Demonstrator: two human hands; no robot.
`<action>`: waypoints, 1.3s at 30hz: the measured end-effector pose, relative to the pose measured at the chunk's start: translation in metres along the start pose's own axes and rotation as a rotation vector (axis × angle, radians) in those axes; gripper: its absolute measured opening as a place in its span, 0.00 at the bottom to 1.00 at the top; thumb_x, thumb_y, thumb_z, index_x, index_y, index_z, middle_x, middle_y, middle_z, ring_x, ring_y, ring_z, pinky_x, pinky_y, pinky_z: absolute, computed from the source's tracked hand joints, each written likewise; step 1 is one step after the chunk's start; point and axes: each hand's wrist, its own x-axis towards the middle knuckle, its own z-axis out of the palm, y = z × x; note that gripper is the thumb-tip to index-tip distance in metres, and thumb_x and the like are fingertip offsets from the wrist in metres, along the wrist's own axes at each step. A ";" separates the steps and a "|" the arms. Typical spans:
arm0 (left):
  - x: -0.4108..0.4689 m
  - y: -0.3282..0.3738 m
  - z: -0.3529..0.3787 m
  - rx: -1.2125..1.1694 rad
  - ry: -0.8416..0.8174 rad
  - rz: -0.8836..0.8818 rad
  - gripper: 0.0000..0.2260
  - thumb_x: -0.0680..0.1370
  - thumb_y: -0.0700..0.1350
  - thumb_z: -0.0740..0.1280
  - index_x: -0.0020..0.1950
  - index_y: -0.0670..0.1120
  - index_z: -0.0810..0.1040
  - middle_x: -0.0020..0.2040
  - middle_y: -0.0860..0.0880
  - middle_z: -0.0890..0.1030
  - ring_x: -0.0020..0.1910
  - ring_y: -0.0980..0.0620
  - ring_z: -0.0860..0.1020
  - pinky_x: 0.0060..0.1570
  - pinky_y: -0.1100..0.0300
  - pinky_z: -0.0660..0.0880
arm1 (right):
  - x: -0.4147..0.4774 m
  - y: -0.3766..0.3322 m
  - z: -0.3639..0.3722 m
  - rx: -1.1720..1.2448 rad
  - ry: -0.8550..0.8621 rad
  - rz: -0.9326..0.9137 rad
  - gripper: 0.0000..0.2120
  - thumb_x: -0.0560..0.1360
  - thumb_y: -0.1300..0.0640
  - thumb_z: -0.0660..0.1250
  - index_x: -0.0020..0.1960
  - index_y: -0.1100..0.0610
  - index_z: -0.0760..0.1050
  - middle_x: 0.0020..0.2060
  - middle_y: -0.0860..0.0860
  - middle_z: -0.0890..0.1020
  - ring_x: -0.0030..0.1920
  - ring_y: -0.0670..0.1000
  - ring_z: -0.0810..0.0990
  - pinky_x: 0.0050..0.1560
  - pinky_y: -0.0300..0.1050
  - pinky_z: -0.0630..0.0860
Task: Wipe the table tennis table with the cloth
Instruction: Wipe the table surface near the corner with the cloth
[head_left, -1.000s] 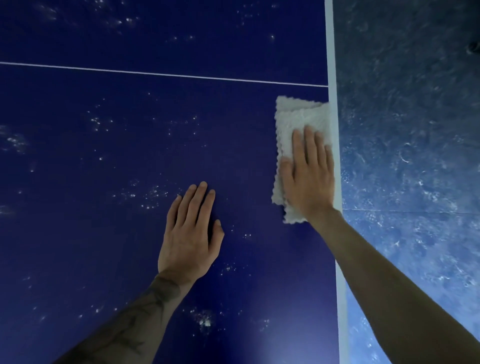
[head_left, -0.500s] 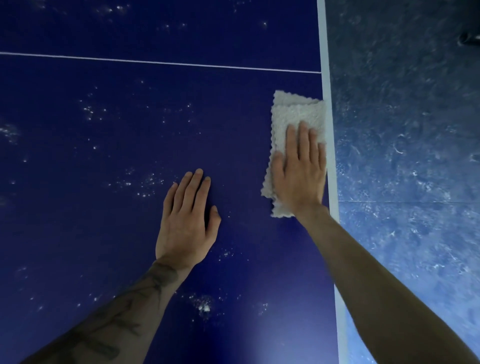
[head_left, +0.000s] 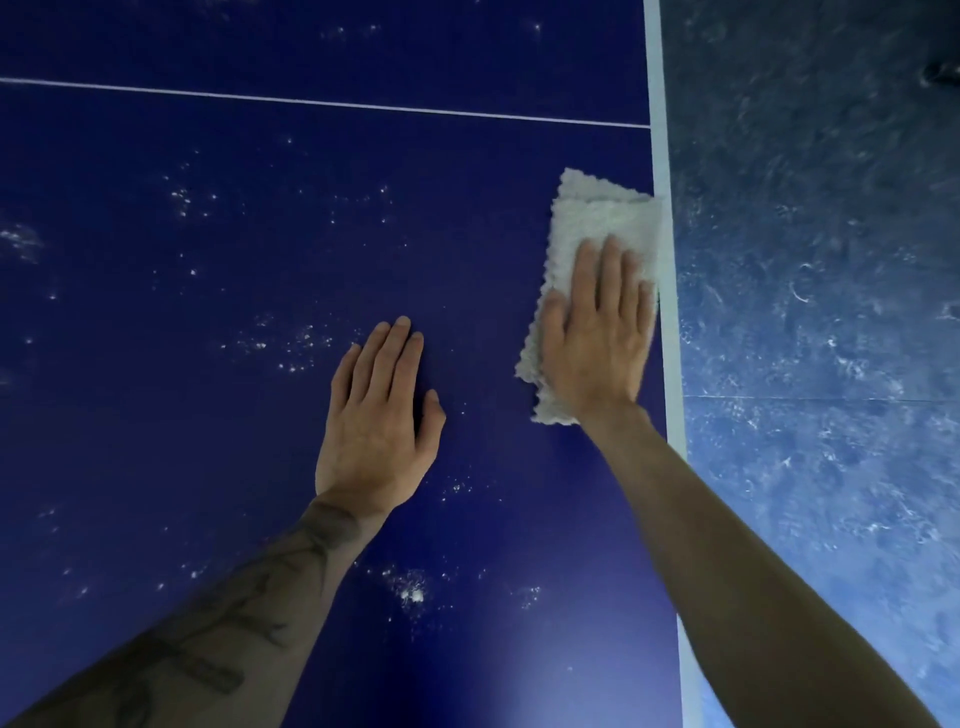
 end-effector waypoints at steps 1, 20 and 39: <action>0.000 0.000 0.000 0.003 -0.001 0.000 0.25 0.86 0.49 0.57 0.81 0.40 0.65 0.83 0.43 0.63 0.83 0.45 0.59 0.83 0.45 0.54 | -0.006 -0.013 0.003 0.007 -0.010 -0.044 0.32 0.88 0.44 0.46 0.87 0.56 0.47 0.86 0.57 0.50 0.86 0.58 0.47 0.85 0.61 0.48; -0.080 -0.022 -0.013 0.072 -0.063 -0.128 0.28 0.86 0.52 0.52 0.84 0.41 0.58 0.85 0.42 0.58 0.84 0.43 0.56 0.83 0.43 0.52 | -0.098 -0.025 0.016 -0.051 -0.100 -0.453 0.31 0.88 0.43 0.46 0.87 0.54 0.49 0.87 0.54 0.49 0.86 0.55 0.45 0.85 0.58 0.48; -0.079 -0.026 -0.008 0.065 -0.037 -0.152 0.28 0.85 0.52 0.53 0.84 0.43 0.57 0.85 0.44 0.56 0.84 0.45 0.54 0.84 0.47 0.48 | -0.083 0.031 -0.003 -0.024 -0.049 -0.026 0.32 0.87 0.44 0.46 0.87 0.55 0.50 0.86 0.56 0.51 0.86 0.57 0.48 0.85 0.61 0.49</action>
